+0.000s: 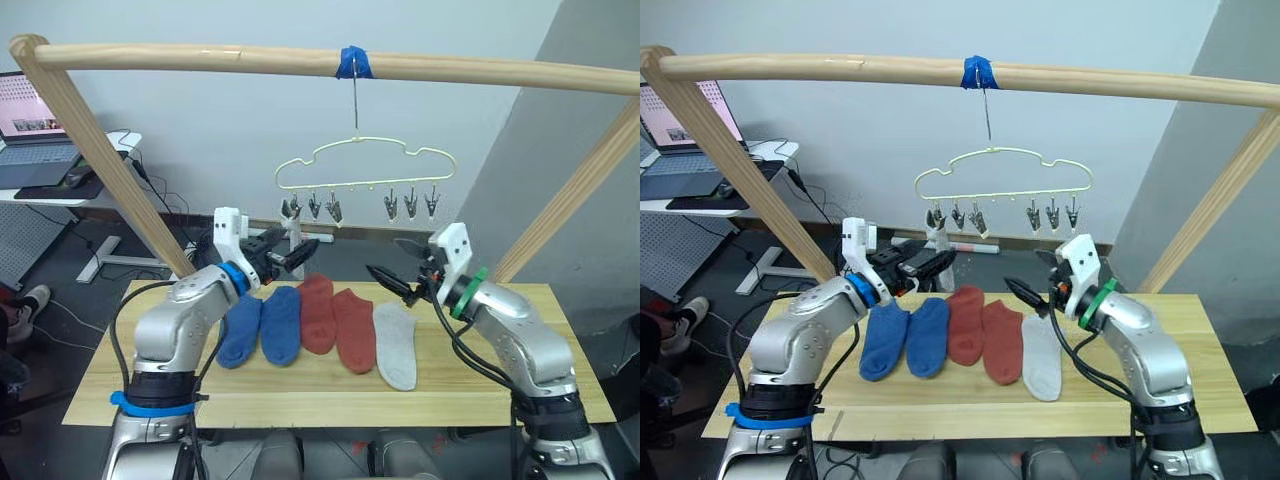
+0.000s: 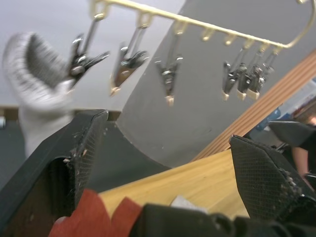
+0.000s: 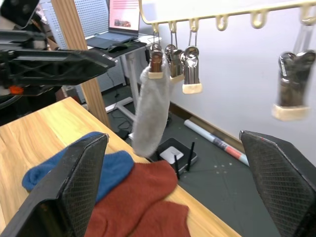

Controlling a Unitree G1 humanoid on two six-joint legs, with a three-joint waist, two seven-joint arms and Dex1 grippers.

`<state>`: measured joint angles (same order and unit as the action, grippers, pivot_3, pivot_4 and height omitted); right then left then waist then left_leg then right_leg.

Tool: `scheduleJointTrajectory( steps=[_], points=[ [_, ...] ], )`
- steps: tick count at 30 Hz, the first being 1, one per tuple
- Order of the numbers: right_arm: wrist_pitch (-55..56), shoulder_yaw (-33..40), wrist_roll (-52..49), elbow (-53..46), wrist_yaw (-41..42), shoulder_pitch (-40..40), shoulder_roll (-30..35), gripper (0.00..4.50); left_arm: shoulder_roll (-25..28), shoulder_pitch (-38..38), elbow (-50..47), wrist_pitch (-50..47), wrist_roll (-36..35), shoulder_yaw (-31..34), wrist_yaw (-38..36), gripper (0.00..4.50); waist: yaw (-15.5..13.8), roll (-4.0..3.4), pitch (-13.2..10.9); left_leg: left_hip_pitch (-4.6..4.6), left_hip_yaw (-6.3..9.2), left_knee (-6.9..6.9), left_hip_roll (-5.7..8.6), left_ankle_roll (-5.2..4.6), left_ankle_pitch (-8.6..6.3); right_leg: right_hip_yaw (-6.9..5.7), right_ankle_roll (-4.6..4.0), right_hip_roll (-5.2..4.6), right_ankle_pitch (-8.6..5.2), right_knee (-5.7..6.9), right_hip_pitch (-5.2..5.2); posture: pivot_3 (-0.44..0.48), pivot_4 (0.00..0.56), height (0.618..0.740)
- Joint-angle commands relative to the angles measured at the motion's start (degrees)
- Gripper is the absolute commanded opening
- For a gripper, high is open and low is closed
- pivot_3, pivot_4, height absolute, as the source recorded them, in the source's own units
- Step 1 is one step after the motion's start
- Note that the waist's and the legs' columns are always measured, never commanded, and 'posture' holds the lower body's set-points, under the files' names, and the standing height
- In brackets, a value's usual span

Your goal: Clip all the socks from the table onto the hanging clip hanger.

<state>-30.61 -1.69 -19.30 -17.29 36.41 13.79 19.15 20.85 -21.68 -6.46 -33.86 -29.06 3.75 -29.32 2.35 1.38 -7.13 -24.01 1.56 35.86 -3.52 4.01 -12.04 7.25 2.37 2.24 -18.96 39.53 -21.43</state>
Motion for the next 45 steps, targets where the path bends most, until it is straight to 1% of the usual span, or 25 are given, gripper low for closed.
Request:
scheduleJointTrajectory(
  steps=[1, 3, 6, 7, 8, 9, 10, 13, 17, 20, 24, 29, 37, 39, 44, 45],
  points=[
    [1.01, 0.64, -1.1, -2.59, -0.47, 0.36, 0.33, 4.48, -0.43, -0.95, -0.08, 4.51, 2.89, -0.81, 0.02, 4.5, 0.35, 0.0, 0.0, 0.0, 0.0, 0.0, 0.0, 0.0, 0.0, 0.01, 0.0, 0.0, 0.0, 0.01, 0.0, 0.001, 0.089, 0.74],
    [0.73, 0.76, -1.47, -3.53, -1.28, 0.25, -0.19, 4.48, -1.43, -1.19, 0.91, 6.72, 4.14, -0.89, 0.55, 4.5, 0.42, 0.0, 0.0, 0.0, 0.0, 0.01, 0.0, 0.0, 0.0, 0.01, 0.0, 0.0, 0.0, 0.0, 0.01, -0.012, 0.091, 0.74],
    [0.65, 1.03, -2.75, -5.79, -2.01, 0.04, -1.19, 4.5, -4.03, -1.94, 3.49, 13.7, 7.22, -1.47, 1.33, 3.97, 0.51, 0.0, 0.0, -0.01, -0.01, 0.01, 0.02, 0.0, 0.0, 0.02, 0.01, 0.0, 0.0, -0.03, 0.01, -0.017, 0.094, 0.74],
    [0.82, 1.07, -3.13, -6.46, -1.95, -0.13, -1.25, 4.5, -4.59, -2.38, 5.23, 16.61, 9.64, -2.18, 2.35, 3.74, 0.52, 0.0, 0.0, -0.03, 0.01, 0.02, 0.02, 0.0, 0.0, 0.0, 0.01, 0.0, 0.0, -0.03, 0.02, -0.021, 0.097, 0.74],
    [0.89, 1.08, -3.38, -6.91, -1.91, -0.3, -1.22, 4.5, -4.94, -2.63, 6.45, 18.5, 11.35, -2.61, 3.0, 3.38, 0.49, 0.01, 0.0, -0.04, 0.01, 0.02, 0.02, 0.0, 0.0, 0.0, 0.01, 0.0, 0.0, -0.04, 0.03, -0.021, 0.098, 0.74],
    [1.23, 0.95, -3.4, -7.12, -1.66, -0.44, -1.02, 4.5, -5.6, -2.88, 7.86, 21.17, 13.69, -2.57, 5.13, 3.07, 0.49, 0.01, 0.0, -0.04, 0.01, 0.02, 0.02, 0.0, 0.0, 0.0, 0.0, 0.0, 0.0, -0.05, 0.03, -0.021, 0.098, 0.74],
    [1.87, 0.55, -3.08, -7.21, -1.14, -0.47, -0.55, 4.5, -6.31, -2.85, 8.81, 23.04, 14.76, -2.78, 5.8, 2.85, 0.51, 0.01, 0.0, -0.03, 0.01, 0.02, 0.02, 0.0, 0.0, 0.01, 0.01, 0.0, 0.0, -0.06, 0.03, -0.026, 0.101, 0.74],
    [2.57, 0.07, -2.99, -7.03, -0.53, -0.36, 0.02, 4.5, -7.44, -2.88, 11.11, 26.84, 16.94, -3.5, 6.21, 2.85, 0.56, 0.01, 0.0, -0.03, 0.0, 0.04, 0.03, -0.01, 0.0, 0.02, 0.01, -0.01, 0.01, -0.06, 0.04, -0.026, 0.101, 0.74],
    [2.65, 0.11, -3.92, -7.1, -0.59, 0.0, -0.01, 4.5, -9.04, -3.74, 14.48, 28.92, 17.53, -2.55, 7.62, 2.85, 0.68, 0.0, -0.01, -0.03, 0.01, 0.03, 0.02, -0.01, 0.0, 0.0, 0.01, 0.0, 0.01, -0.04, 0.04, -0.034, 0.105, 0.74],
    [3.18, -0.41, -4.46, -7.35, -0.31, 1.36, -0.64, 4.5, -9.58, -4.45, 18.4, 32.75, 19.4, -2.61, 8.81, 2.85, 0.84, 0.01, -0.01, -0.02, 0.01, 0.04, 0.02, -0.01, 0.0, 0.0, 0.01, 0.0, 0.01, -0.03, 0.04, -0.042, 0.108, 0.74],
    [3.79, -0.7, -4.98, -7.41, -1.16, 3.31, -1.79, 4.5, -10.85, -7.03, 24.62, 37.65, 20.19, -1.52, 10.58, 2.85, 0.89, 0.01, -0.01, -0.02, 0.01, 0.06, 0.03, -0.01, 0.0, 0.0, 0.02, 0.0, 0.01, -0.03, 0.06, -0.045, 0.108, 0.74],
    [4.65, -0.97, -4.79, -6.9, -1.33, 4.12, -1.54, 4.5, -11.0, -9.47, 30.36, 41.69, 21.6, -1.49, 10.95, 2.85, 0.89, 0.01, -0.01, -0.03, 0.02, 0.05, 0.04, -0.01, 0.0, -0.02, 0.03, 0.0, 0.01, -0.06, 0.06, -0.045, 0.108, 0.74],
    [5.03, -1.23, -4.62, -6.91, -1.51, 4.09, -1.15, 4.5, -11.21, -12.13, 35.33, 44.24, 21.54, -0.86, 10.8, 2.85, 0.91, 0.01, -0.02, -0.04, 0.04, 0.04, 0.04, -0.01, 0.0, -0.04, 0.01, 0.0, 0.02, -0.03, 0.06, -0.045, 0.108, 0.74],
    [4.86, -1.14, -4.65, -7.07, -1.78, 4.12, -1.15, 4.5, -11.5, -12.77, 36.36, 44.53, 21.3, -0.91, 10.17, 2.85, 0.92, 0.01, -0.02, -0.04, 0.03, 0.05, 0.04, -0.01, 0.0, -0.03, 0.02, 0.0, 0.02, -0.03, 0.06, -0.06, 0.111, 0.74],
    [4.71, -1.06, -4.59, -7.27, -2.06, 4.03, -0.95, 4.5, -11.89, -13.35, 37.13, 45.29, 21.38, -0.87, 9.71, 2.85, 0.98, 0.01, -0.02, -0.04, 0.02, 0.05, 0.04, -0.01, 0.0, -0.03, 0.03, 0.0, 0.02, -0.03, 0.06, -0.068, 0.111, 0.74],
    [4.69, -1.05, -4.58, -7.3, -2.11, 3.98, -0.92, 4.5, -11.92, -13.27, 37.01, 45.32, 21.41, -0.79, 9.74, 2.68, 1.0, 0.01, -0.02, -0.04, 0.02, 0.05, 0.04, -0.01, 0.0, -0.03, 0.03, 0.0, 0.02, -0.03, 0.06, -0.068, 0.111, 0.74]
  ],
)
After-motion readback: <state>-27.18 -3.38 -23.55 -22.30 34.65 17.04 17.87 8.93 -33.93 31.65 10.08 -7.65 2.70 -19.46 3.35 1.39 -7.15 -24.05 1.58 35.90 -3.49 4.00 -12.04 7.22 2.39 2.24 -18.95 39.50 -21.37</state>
